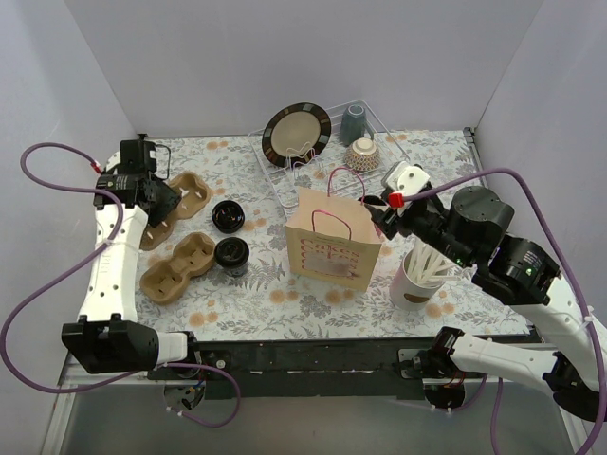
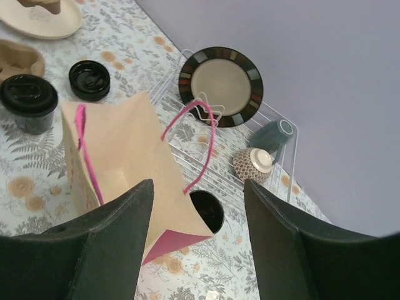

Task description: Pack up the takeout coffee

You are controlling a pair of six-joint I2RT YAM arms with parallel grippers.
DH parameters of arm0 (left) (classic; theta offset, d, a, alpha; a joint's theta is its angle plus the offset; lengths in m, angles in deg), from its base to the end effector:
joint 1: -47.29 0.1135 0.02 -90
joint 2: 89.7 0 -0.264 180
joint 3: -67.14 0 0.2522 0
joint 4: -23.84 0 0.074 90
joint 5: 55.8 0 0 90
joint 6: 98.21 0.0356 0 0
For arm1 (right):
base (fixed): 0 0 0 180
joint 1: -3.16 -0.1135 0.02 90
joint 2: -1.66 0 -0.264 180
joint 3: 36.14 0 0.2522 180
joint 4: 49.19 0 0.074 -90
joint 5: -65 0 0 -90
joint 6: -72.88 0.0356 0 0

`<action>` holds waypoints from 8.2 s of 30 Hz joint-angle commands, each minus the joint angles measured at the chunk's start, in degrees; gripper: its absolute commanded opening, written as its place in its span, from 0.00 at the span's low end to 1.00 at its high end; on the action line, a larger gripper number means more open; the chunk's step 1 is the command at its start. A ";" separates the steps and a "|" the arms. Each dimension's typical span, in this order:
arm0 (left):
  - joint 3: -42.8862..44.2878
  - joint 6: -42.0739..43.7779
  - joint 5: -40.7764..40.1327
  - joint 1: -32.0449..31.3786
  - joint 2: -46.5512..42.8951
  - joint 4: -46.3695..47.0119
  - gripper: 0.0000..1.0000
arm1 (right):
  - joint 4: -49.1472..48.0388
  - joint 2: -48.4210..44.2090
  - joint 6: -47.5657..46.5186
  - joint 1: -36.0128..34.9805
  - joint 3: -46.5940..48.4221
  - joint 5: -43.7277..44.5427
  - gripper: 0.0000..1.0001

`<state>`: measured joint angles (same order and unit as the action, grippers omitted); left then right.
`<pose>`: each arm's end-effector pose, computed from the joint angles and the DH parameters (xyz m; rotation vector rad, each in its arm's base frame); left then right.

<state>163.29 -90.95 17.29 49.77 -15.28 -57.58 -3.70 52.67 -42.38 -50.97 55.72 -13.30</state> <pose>0.2372 0.0206 0.3679 -1.8006 1.8059 -0.1552 0.0956 0.1199 0.4748 -0.9323 1.3668 0.2152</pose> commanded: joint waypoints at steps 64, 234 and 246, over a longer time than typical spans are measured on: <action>2.78 -20.01 42.66 -40.98 -0.06 37.60 0.15 | 8.18 3.40 48.89 -0.28 3.28 26.88 0.59; 22.29 10.75 50.39 -38.96 13.13 -11.62 0.98 | -0.26 8.50 68.32 -0.10 -7.44 9.13 0.01; 14.56 12.26 60.77 -38.96 10.41 -11.62 0.98 | -0.61 9.73 67.62 0.51 -7.09 11.24 0.01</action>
<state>180.08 -79.68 73.05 10.80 -2.04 -66.06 -2.50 61.96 25.05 -50.88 46.46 -3.35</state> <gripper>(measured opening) 0.982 0.023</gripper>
